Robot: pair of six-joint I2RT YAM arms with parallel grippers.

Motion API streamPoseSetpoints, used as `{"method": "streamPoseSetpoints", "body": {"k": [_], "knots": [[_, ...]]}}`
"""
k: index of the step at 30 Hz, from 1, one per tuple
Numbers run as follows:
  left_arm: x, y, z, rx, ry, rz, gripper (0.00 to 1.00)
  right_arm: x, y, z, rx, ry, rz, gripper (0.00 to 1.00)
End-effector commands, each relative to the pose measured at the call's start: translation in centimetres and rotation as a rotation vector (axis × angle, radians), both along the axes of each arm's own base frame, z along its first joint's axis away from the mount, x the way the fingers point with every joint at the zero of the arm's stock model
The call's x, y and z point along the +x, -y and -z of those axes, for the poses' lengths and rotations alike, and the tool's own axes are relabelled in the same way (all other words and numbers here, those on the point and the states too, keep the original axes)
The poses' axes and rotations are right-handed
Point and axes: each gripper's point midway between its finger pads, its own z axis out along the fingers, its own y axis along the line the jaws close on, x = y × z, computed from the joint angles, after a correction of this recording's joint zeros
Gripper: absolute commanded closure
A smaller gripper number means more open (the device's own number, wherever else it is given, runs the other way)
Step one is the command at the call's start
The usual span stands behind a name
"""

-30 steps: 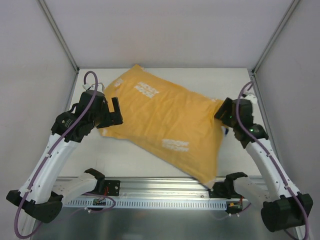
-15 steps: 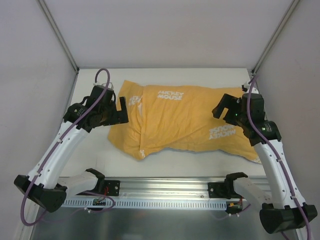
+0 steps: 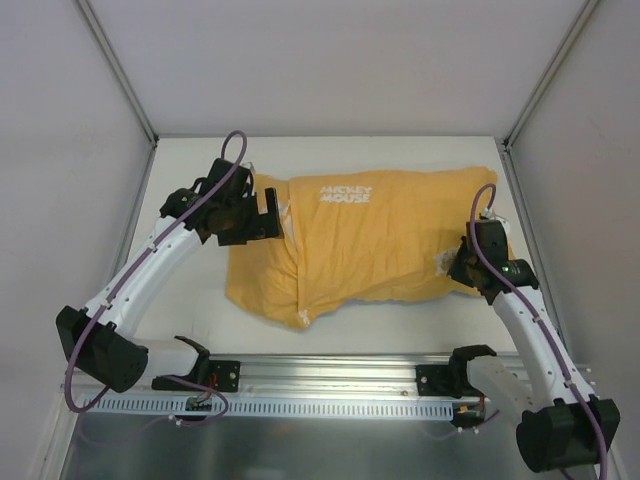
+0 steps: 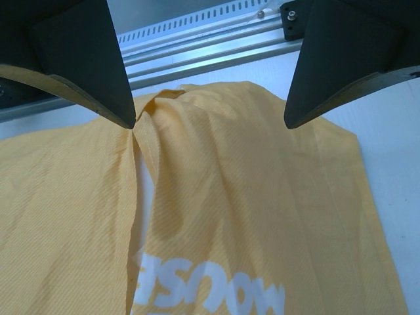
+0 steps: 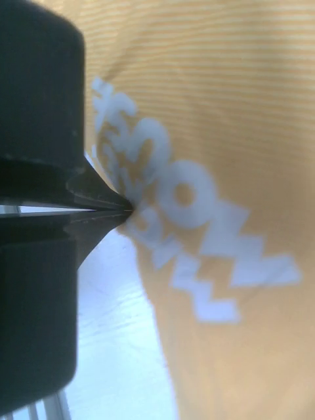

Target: Remove the pillowcase from the pillow

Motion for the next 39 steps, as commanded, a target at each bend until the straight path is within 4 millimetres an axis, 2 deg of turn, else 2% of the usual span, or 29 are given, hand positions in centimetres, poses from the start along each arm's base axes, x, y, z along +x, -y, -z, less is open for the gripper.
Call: {"method": "streamPoseSetpoints", "body": {"k": [1, 3, 6, 7, 8, 9, 10, 12, 16, 17, 19, 20, 21, 22, 23, 24, 25, 26, 27, 29, 30, 31, 32, 33, 34, 35, 36, 37, 39], "knots": [[-0.4, 0.4, -1.4, -0.068, 0.036, -0.005, 0.01, 1.2, 2.7, -5.2, -0.077, 0.17, 0.085, 0.99], [-0.7, 0.5, -0.9, -0.081, 0.018, -0.01, 0.01, 1.2, 2.4, -6.3, -0.052, 0.199, 0.091, 0.99], [-0.7, 1.4, -0.6, -0.123, 0.008, 0.006, 0.01, 1.4, 0.2, -7.4, 0.049, 0.222, 0.028, 0.98], [-0.7, 1.7, -0.6, -0.131, 0.008, 0.007, 0.01, 1.4, -0.8, -7.7, 0.08, 0.237, -0.01, 0.71], [-0.5, 2.1, -0.7, -0.148, 0.011, 0.007, 0.01, 1.3, -2.0, -7.7, 0.119, 0.238, -0.042, 0.54], [-0.4, 2.3, -0.7, -0.151, 0.013, 0.002, 0.01, 1.2, -2.6, -7.8, 0.128, 0.245, -0.064, 0.29], [-0.1, 2.4, -0.6, -0.152, 0.013, -0.007, 0.01, 0.8, -3.8, -8.0, 0.131, 0.254, -0.107, 0.23], [0.8, 2.1, -0.3, -0.141, 0.014, -0.073, 0.01, 0.4, -5.0, -8.5, 0.133, 0.26, -0.141, 0.17], [2.5, 2.3, 2.0, -0.127, -0.025, -0.161, 0.13, -0.1, -8.2, -9.1, 0.127, 0.249, -0.241, 0.16], [2.8, 2.5, 2.5, -0.124, -0.034, -0.164, 0.26, 0.0, -9.0, -9.7, 0.13, 0.258, -0.264, 0.16], [3.2, 3.1, 4.0, -0.114, -0.077, -0.154, 0.41, -0.2, -10.1, -10.2, 0.104, 0.264, -0.298, 0.15], [3.2, 3.2, 4.4, -0.115, -0.091, -0.147, 0.72, -0.1, -10.7, -10.1, 0.087, 0.253, -0.314, 0.15], [3.1, 3.8, 4.5, -0.14, -0.096, -0.129, 0.91, -0.4, -11.7, -10.9, 0.086, 0.264, -0.35, 0.14], [2.7, 3.9, 5.0, -0.152, -0.11, -0.125, 1.0, -0.2, -12.0, -11.3, 0.067, 0.273, -0.357, 0.14], [2.5, 4.1, 4.9, -0.172, -0.104, -0.117, 1.0, 0.1, -12.9, -10.9, 0.041, 0.251, -0.379, 0.14], [2.5, 4.3, 4.7, -0.193, -0.093, -0.112, 1.0, -0.2, -14.2, -12.1, 0.036, 0.266, -0.422, 0.14], [2.2, 4.3, 4.5, -0.212, -0.075, -0.114, 1.0, 0.1, -14.4, -12.3, -0.004, 0.274, -0.426, 0.14], [2.1, 4.2, 4.3, -0.219, -0.064, -0.116, 1.0, 0.5, -15.5, -11.7, -0.051, 0.246, -0.45, 0.13], [1.9, 4.0, 4.2, -0.222, -0.057, -0.119, 1.0, 0.5, -16.7, -12.9, -0.069, 0.27, -0.48, 0.13], [1.0, 3.4, 4.2, -0.224, -0.042, -0.128, 1.0, 0.7, -18.4, -13.0, -0.113, 0.257, -0.52, 0.13], [0.6, 3.3, 4.2, -0.228, -0.041, -0.129, 1.0, 0.6, -20.0, -11.8, -0.159, 0.217, -0.563, 0.13], [-0.1, 3.0, 4.4, -0.238, -0.046, -0.138, 1.0, 1.0, -21.1, -12.8, -0.161, 0.235, -0.574, 0.13], [-0.5, 2.9, 4.5, -0.244, -0.05, -0.142, 1.0, 1.1, -21.9, -12.6, -0.182, 0.225, -0.598, 0.13], [-0.8, 2.9, 4.5, -0.259, -0.055, -0.15, 1.0, 1.2, -23.5, -11.3, -0.218, 0.193, -0.629, 0.13], [-1.5, 2.8, 5.0, -0.267, -0.067, -0.149, 1.0, 1.6, -25.0, -12.3, -0.202, 0.21, -0.64, 0.12], [-1.8, 3.1, 4.9, -0.288, -0.069, -0.139, 1.0, 1.6, -25.8, -12.0, -0.218, 0.198, -0.663, 0.12], [-2.2, 3.1, 5.2, -0.297, -0.076, -0.138, 1.0, 1.4, -27.5, -10.7, -0.239, 0.17, -0.696, 0.12], [-2.4, 3.1, 5.2, -0.305, -0.076, -0.136, 1.0, 1.6, -28.9, -11.6, -0.215, 0.188, -0.708, 0.12], [-2.9, 3.0, 5.4, -0.316, -0.077, -0.135, 1.0, 1.3, -31.2, -10.3, -0.231, 0.162, -0.753, 0.12]]}}
